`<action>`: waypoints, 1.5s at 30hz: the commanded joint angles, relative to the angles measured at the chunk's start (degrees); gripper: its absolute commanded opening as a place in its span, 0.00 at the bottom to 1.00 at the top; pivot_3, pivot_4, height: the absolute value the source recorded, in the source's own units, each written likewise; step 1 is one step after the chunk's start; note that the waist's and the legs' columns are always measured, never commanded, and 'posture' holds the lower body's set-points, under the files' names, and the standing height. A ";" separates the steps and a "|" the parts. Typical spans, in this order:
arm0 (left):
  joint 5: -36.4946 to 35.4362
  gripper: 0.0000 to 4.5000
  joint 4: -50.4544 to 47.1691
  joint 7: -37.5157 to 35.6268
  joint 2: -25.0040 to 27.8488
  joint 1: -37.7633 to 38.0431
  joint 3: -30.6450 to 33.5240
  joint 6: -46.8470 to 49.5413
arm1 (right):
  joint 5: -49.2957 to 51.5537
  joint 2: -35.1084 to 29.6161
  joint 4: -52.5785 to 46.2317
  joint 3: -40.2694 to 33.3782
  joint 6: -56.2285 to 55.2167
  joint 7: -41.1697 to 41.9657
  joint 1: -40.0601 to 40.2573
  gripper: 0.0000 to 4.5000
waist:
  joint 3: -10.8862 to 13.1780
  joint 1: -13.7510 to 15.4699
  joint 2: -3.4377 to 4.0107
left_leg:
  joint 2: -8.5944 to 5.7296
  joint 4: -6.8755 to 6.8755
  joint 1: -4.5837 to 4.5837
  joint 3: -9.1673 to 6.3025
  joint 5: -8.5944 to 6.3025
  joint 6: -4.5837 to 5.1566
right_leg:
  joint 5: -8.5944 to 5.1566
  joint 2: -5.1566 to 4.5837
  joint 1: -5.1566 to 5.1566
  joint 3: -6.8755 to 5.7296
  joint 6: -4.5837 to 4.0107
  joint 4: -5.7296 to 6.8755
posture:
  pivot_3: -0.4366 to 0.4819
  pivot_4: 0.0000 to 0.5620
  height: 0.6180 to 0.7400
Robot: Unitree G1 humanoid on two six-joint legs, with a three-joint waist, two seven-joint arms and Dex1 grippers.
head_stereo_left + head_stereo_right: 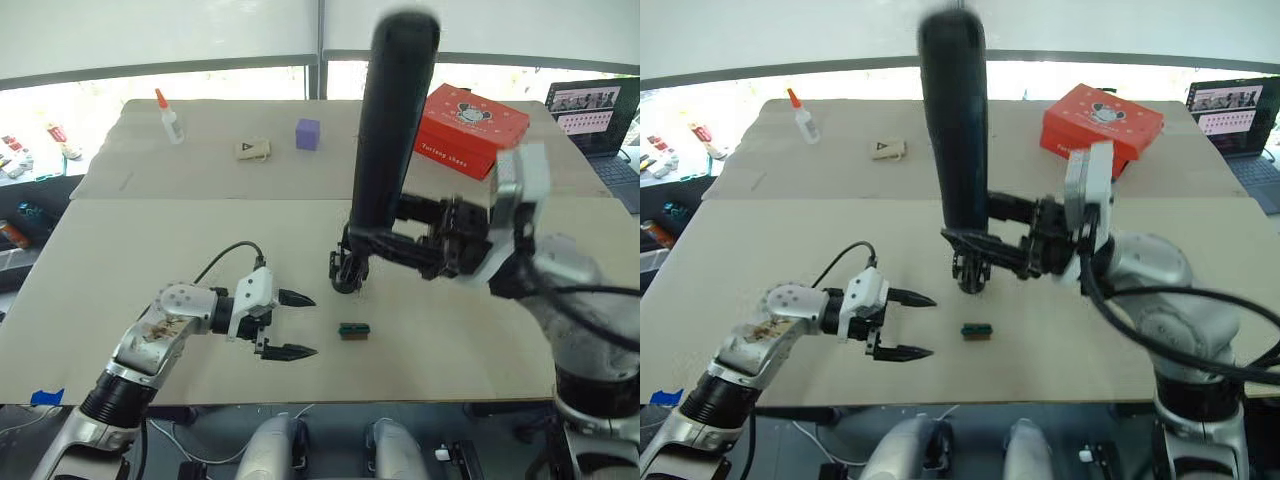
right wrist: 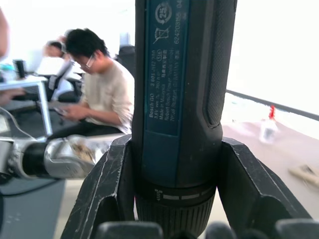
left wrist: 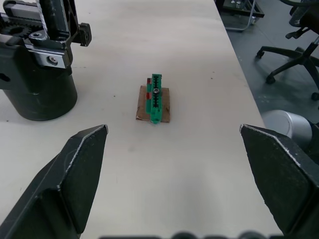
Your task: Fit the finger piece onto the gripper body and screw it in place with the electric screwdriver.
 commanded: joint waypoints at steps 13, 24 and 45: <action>1.31 1.00 7.41 2.76 -1.98 -6.41 3.53 -2.77 | -6.45 4.41 17.17 5.96 -2.19 10.10 -17.17 0.43 | 0.00 0.08 -0.04 | -0.05 0.02 -0.08 0.05 -0.02 0.05 | 0.01 0.01 0.00 -0.05 0.02 0.13 | 0.48 0.27 1.00; 3.53 1.00 11.30 2.33 -4.32 -9.10 2.15 -5.70 | -14.84 6.82 21.73 7.67 -7.12 15.28 -17.51 0.43 | 0.00 -0.06 -0.05 | -0.05 0.03 -0.19 0.07 -0.01 0.04 | 0.03 0.03 -0.05 -0.09 0.05 0.16 | 0.48 0.27 1.00; 5.69 1.00 15.01 2.13 -7.35 -13.50 0.93 -7.16 | -19.30 7.35 22.18 8.38 -6.69 16.95 -16.79 0.43 | 0.01 -0.36 -0.05 | -0.06 0.03 -0.20 0.07 -0.01 0.04 | 0.03 0.03 -0.06 -0.11 0.06 0.15 | 0.48 0.27 1.00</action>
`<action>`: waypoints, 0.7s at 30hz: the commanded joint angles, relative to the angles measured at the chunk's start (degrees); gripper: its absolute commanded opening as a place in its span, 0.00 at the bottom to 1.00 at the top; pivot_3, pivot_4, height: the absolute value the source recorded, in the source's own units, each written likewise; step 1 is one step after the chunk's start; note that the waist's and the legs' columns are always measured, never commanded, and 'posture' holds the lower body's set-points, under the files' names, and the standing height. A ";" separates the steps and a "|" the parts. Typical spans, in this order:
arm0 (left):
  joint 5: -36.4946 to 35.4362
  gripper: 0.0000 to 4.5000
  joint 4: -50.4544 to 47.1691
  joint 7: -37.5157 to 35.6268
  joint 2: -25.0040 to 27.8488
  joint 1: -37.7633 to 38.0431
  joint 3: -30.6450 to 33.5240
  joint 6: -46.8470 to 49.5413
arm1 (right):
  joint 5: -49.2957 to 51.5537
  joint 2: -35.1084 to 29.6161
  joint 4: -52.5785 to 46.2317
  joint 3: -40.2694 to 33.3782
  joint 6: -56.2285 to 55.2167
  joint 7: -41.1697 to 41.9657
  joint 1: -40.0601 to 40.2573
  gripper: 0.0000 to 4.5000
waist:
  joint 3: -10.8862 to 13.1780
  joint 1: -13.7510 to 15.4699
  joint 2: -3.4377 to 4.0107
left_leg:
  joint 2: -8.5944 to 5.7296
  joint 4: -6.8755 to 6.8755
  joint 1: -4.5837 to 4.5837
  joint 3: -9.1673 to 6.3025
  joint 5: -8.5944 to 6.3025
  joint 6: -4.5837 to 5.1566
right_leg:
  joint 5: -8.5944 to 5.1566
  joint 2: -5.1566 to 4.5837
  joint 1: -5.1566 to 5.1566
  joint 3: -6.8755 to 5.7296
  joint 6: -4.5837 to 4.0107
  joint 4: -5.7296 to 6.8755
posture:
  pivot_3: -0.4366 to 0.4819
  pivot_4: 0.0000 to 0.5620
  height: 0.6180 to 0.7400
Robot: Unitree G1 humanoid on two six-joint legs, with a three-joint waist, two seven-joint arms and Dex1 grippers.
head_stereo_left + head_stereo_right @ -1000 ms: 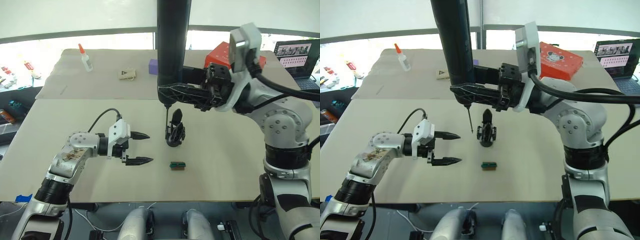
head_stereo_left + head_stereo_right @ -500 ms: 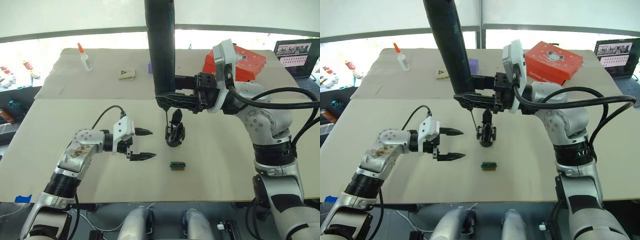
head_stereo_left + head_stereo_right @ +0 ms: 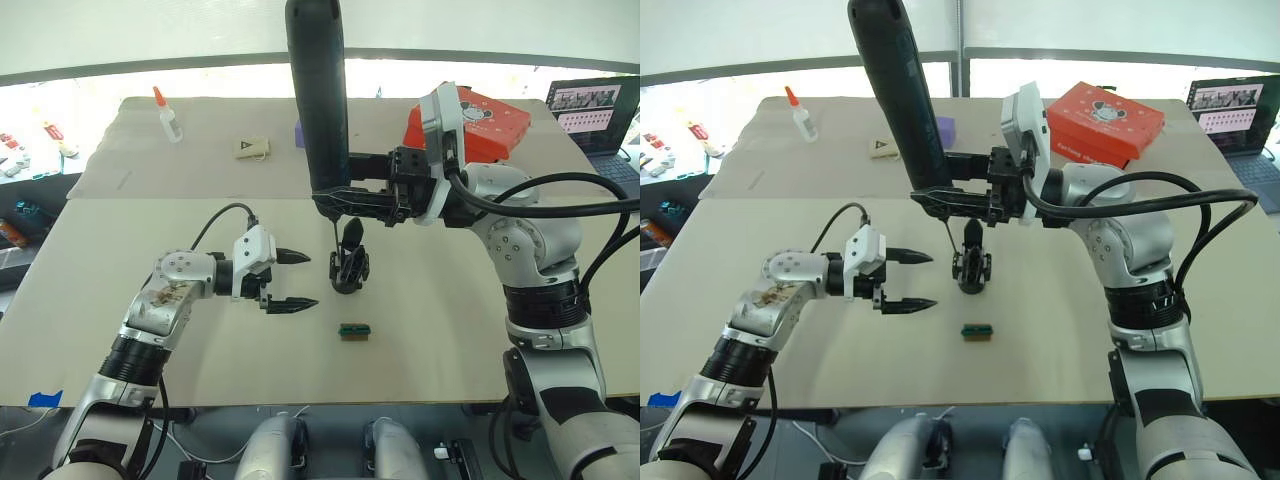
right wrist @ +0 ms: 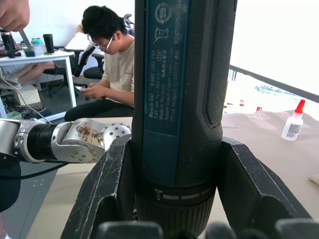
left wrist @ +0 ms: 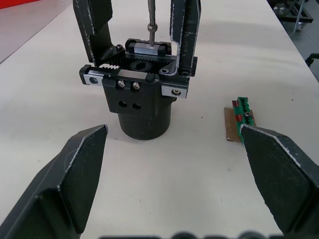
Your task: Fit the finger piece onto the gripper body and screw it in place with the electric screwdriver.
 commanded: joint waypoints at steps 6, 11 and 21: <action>0.83 1.00 1.00 -0.98 -0.70 -2.42 -0.45 -2.41 | -1.09 -0.11 -1.93 -0.77 -1.55 1.10 -0.24 0.43 | 0.00 -0.11 0.00 | 0.00 0.00 0.00 0.00 0.00 0.00 | 0.00 0.00 0.00 0.00 0.00 0.00 | 0.48 0.27 1.00; 1.33 1.00 1.52 -1.19 -1.26 -2.91 -0.57 -2.68 | -1.53 -0.03 -1.83 -0.95 -1.50 1.58 0.04 0.43 | 0.00 -0.13 0.00 | 0.00 0.00 0.00 0.00 0.00 0.00 | 0.00 0.00 0.00 0.00 0.00 0.00 | 0.48 0.27 1.00; 1.54 1.00 1.65 -1.32 -1.44 -3.22 -0.75 -2.77 | -1.54 -0.27 -2.09 -1.12 -1.44 2.23 1.27 0.43 | 0.00 -0.16 0.00 | 0.00 0.00 -0.01 -0.01 0.00 0.00 | 0.00 0.00 0.00 0.00 0.00 -0.01 | 0.48 0.27 1.00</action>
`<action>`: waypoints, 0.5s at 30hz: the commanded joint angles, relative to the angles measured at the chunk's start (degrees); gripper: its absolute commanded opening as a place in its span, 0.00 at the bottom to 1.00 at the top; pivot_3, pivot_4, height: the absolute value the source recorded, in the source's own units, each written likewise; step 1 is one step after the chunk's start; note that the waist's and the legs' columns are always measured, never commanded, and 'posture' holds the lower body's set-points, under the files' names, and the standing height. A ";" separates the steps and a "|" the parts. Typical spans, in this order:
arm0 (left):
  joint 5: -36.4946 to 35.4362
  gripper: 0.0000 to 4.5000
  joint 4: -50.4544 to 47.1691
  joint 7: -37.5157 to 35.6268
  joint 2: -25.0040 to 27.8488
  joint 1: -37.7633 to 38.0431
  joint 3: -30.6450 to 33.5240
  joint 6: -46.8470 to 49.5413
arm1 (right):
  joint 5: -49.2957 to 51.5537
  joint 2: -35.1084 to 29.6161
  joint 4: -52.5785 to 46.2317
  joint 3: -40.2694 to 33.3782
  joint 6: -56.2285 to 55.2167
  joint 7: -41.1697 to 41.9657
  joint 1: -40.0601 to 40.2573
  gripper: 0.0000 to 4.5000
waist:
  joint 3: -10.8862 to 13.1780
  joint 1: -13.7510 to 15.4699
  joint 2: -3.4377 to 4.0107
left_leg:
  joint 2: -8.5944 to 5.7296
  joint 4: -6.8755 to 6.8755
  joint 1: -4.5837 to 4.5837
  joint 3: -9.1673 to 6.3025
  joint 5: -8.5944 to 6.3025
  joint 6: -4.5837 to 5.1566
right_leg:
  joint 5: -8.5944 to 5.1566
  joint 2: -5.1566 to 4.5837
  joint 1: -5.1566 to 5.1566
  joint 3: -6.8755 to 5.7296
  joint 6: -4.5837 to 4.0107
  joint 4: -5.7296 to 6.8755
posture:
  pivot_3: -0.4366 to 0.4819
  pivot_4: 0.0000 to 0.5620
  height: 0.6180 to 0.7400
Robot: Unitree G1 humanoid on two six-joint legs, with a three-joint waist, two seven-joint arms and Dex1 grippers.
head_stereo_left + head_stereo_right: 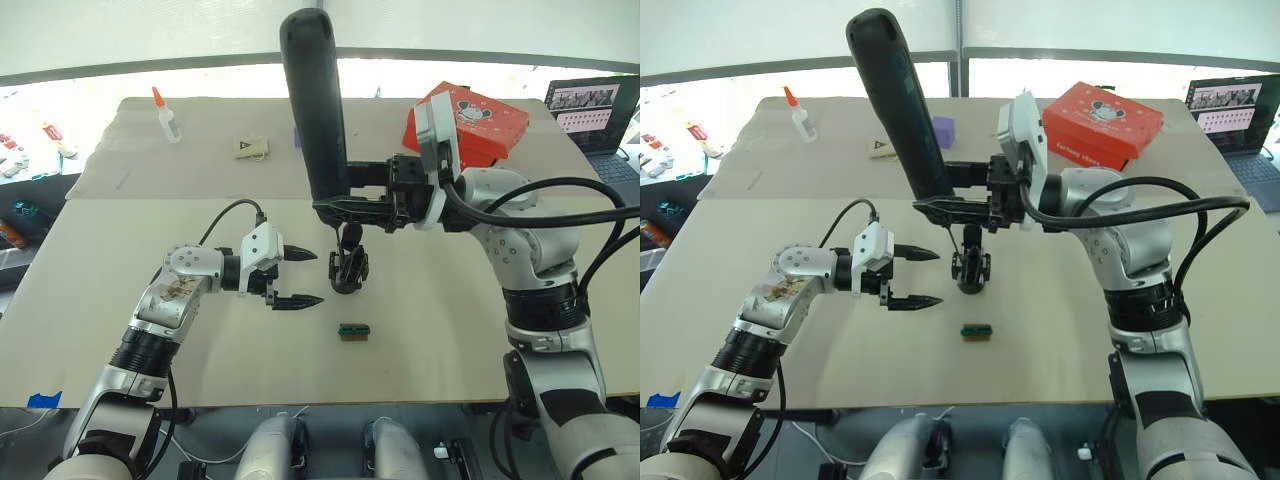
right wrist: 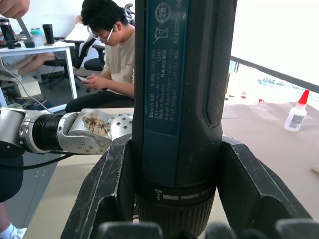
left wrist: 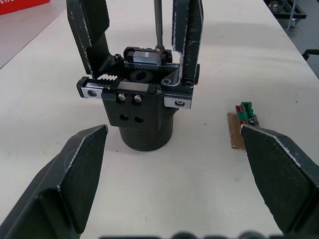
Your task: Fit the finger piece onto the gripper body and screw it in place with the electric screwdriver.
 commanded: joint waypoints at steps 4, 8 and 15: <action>0.08 1.00 -0.91 -0.14 -0.26 -1.20 -0.06 -0.66 | 0.31 -0.15 -1.91 -1.37 -1.81 0.63 -0.46 0.43 | 0.00 -0.12 0.00 | 0.01 0.00 -0.01 -0.01 0.00 0.00 | 0.00 0.00 -0.01 0.00 0.00 0.00 | 0.48 0.27 1.00; 0.03 1.00 -0.98 -0.12 -0.23 -1.20 -0.08 -0.63 | 0.12 -0.07 -1.96 -1.38 -2.01 0.73 -0.29 0.43 | 0.00 -0.10 0.00 | 0.00 0.00 -0.01 -0.01 0.00 0.00 | 0.00 0.00 -0.01 0.00 0.00 0.00 | 0.48 0.27 1.00; 0.00 1.00 -0.98 -0.08 -0.17 -1.31 -0.04 -0.50 | 0.05 0.59 -1.72 -1.30 -2.18 0.49 -0.60 0.43 | 0.00 -0.11 0.00 | 0.00 0.00 -0.01 -0.01 0.00 0.00 | 0.00 0.00 -0.01 0.00 0.00 0.00 | 0.48 0.27 1.00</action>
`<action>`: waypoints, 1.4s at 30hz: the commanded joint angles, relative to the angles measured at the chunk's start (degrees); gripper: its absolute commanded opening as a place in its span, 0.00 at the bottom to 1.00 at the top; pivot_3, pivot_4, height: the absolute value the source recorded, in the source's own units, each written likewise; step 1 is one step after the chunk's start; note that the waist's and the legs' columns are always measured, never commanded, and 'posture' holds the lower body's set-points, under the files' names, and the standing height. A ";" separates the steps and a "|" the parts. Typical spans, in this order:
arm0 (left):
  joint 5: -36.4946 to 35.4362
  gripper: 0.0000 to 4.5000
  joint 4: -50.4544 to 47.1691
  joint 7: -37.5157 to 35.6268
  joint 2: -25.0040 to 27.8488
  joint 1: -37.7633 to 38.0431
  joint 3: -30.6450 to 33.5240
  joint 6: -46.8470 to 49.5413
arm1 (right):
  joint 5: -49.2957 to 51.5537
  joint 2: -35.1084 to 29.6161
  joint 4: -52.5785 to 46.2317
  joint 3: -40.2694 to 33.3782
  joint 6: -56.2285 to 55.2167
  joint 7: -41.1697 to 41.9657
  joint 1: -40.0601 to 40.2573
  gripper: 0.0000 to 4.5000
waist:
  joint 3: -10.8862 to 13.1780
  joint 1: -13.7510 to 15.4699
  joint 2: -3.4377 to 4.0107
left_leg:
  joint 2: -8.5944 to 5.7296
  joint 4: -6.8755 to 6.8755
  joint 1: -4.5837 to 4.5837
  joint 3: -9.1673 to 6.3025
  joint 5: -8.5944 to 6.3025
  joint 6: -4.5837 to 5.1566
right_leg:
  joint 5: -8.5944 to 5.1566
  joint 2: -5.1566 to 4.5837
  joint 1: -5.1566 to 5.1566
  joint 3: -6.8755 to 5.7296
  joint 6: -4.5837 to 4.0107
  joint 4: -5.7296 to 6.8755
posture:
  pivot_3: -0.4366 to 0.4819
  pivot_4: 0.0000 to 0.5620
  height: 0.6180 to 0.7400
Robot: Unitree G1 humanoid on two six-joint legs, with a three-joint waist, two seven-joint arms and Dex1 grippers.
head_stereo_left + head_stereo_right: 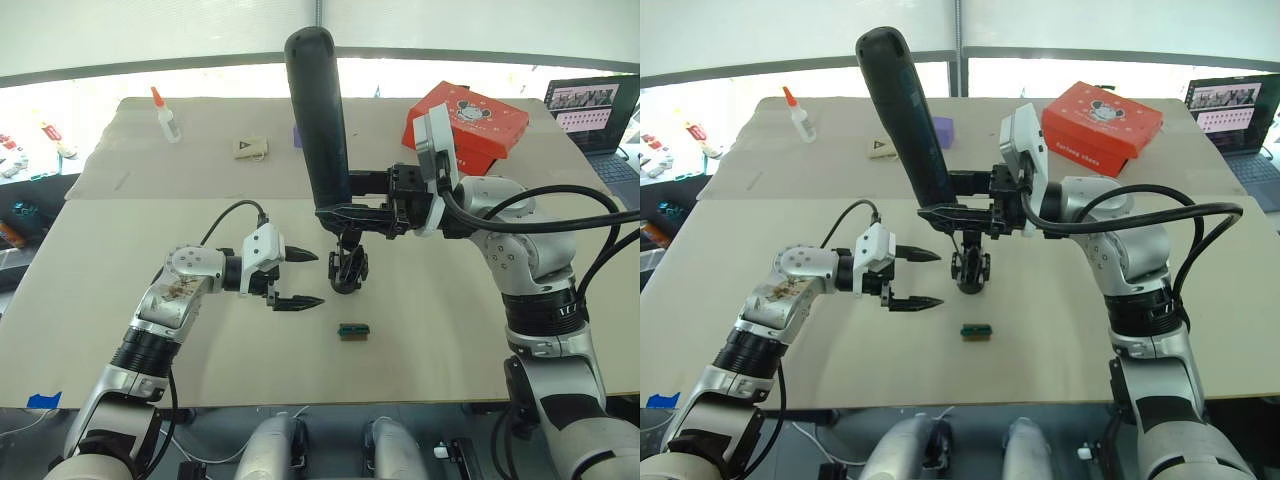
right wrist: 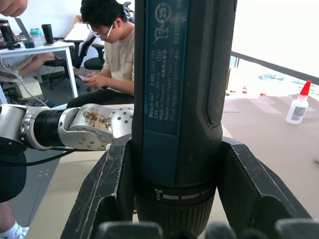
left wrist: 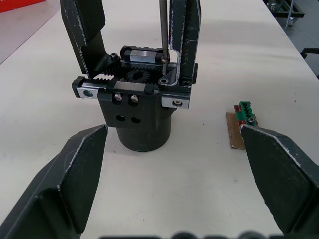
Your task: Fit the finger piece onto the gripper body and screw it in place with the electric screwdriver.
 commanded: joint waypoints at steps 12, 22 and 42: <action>-0.07 1.00 -0.83 0.07 -0.21 -1.33 0.28 -0.51 | -1.04 0.96 -1.00 -1.12 -2.67 0.85 -0.59 0.43 | 0.00 -0.01 0.00 | 0.00 0.00 0.00 0.00 0.00 0.00 | 0.00 0.00 0.00 0.00 0.00 0.00 | 0.48 0.27 1.00; 0.47 1.00 0.69 0.14 -0.61 -2.05 0.11 -1.19 | -0.89 1.45 -1.02 -1.37 -1.90 0.63 -1.08 0.43 | 0.00 -0.01 0.00 | -0.01 0.00 0.00 0.00 0.00 0.00 | 0.00 0.00 0.00 0.00 0.00 0.00 | 0.48 0.27 1.00; 2.30 1.00 5.17 -0.20 -3.51 -5.00 -0.48 -2.99 | -1.56 0.84 -1.09 -1.25 -2.14 1.00 -0.52 0.43 | 0.00 -0.11 0.00 | -0.01 0.01 -0.01 0.00 0.00 0.00 | 0.00 0.00 0.00 -0.02 0.01 0.00 | 0.48 0.27 1.00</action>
